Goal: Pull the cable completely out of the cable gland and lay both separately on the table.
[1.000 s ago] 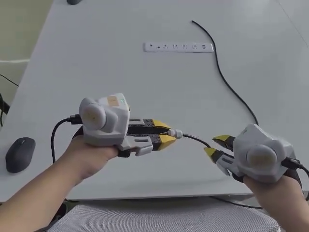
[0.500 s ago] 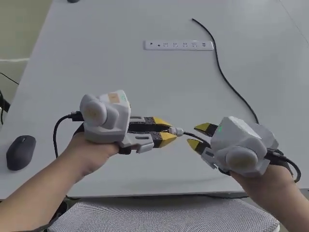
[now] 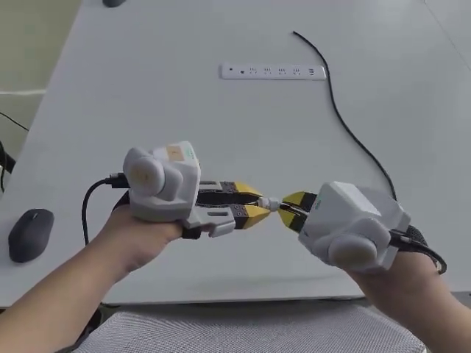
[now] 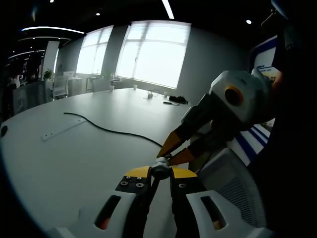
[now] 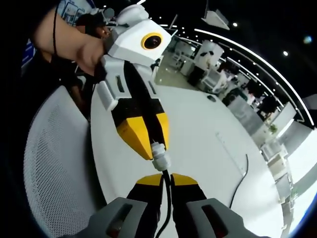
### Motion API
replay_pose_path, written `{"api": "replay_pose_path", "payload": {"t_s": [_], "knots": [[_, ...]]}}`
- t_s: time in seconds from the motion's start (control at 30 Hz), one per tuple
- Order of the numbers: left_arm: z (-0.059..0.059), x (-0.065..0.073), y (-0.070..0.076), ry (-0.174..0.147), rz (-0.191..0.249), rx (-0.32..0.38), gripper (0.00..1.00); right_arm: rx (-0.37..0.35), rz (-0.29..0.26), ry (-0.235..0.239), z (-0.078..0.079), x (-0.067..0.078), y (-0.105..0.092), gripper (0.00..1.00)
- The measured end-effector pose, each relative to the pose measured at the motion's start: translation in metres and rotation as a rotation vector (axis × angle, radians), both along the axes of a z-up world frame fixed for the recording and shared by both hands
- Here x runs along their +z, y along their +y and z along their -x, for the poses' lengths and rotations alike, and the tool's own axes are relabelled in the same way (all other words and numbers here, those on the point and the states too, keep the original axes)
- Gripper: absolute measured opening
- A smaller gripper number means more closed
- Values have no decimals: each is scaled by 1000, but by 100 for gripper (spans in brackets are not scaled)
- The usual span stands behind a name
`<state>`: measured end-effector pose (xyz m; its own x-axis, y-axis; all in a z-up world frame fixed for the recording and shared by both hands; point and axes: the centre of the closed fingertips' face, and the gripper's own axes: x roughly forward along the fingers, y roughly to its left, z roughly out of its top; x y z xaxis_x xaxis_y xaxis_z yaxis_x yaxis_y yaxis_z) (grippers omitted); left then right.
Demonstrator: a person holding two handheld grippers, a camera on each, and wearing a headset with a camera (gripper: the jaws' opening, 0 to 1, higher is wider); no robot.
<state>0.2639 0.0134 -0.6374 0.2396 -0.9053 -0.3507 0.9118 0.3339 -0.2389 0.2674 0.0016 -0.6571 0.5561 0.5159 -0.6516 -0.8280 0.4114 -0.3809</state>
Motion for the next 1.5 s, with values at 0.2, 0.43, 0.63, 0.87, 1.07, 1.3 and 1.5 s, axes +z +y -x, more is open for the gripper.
{"api": "replay_pose_path", "payload": {"t_s": [0.2,0.43,0.63,0.87,1.07,1.3,1.5], "knots": [[-1,-1,-1,-2,0,-3,15,0,-2,7,-1,-1,-2,0],[-3,-1,-2,-4,2,-4,15,-32,-30,25,-5,-1,-5,0],[-5,-1,-2,-10,1,-6,15,-57,-44,31,-8,-3,-7,0],[-9,3,0,-10,14,10,15,-135,-102,75,-15,-5,-18,0],[-10,3,2,-9,13,18,15,-219,-153,129,-16,-18,-32,0],[-6,0,0,-9,5,8,15,-318,-209,183,-17,-36,-52,0],[-5,0,0,-7,7,9,15,-455,-296,253,-18,-49,-68,0]]}}
